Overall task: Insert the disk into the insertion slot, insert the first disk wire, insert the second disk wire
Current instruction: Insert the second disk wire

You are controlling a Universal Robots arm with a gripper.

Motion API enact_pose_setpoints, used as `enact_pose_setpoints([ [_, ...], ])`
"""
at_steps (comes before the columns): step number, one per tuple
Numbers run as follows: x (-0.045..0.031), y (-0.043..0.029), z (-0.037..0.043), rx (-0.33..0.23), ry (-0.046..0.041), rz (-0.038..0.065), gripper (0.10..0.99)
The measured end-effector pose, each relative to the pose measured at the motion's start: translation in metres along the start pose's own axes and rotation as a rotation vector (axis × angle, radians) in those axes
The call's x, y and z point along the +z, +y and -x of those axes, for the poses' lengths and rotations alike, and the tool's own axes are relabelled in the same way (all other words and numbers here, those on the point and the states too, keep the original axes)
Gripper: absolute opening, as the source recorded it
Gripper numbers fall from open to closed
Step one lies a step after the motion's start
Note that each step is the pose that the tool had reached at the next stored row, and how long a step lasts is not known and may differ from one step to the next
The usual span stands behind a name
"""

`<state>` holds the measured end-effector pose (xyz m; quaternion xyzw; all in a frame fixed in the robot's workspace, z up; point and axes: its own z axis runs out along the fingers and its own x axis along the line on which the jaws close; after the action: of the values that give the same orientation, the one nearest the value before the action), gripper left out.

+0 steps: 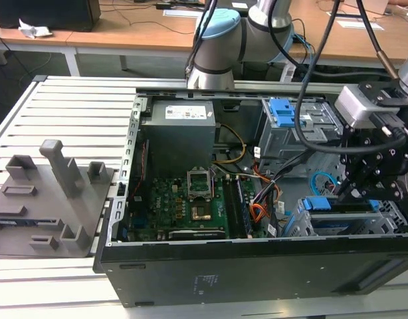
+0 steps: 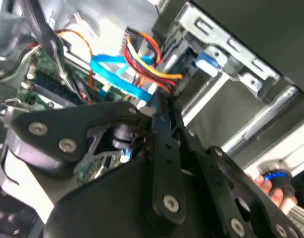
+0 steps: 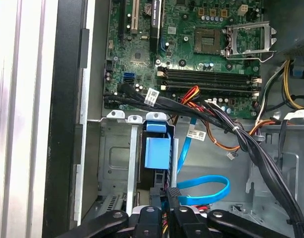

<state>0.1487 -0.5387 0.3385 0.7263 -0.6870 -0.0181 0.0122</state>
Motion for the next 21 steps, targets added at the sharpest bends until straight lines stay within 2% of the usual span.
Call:
enact_pose_setpoints([
  [11,0.0005,-0.0007,-0.0005,0.000,0.0014,0.000,0.176],
  [12,0.0005,-0.0007,-0.0005,0.000,0.0014,0.000,0.239],
  [13,0.0000,-0.0007,-0.0006,0.000,0.0020,0.000,0.239],
  [16,-0.0143,-0.0001,-0.0003,0.000,0.0018,0.000,0.239],
  [18,-0.0204,0.0002,0.0001,0.000,0.0018,0.000,0.224],
  [19,-0.0270,0.0005,0.0005,0.000,0.0019,0.000,0.161],
  [20,-0.0367,0.0008,0.0009,0.000,0.0021,0.000,0.106],
  [21,-0.0386,0.0009,0.0009,0.000,0.0019,0.000,0.106],
])
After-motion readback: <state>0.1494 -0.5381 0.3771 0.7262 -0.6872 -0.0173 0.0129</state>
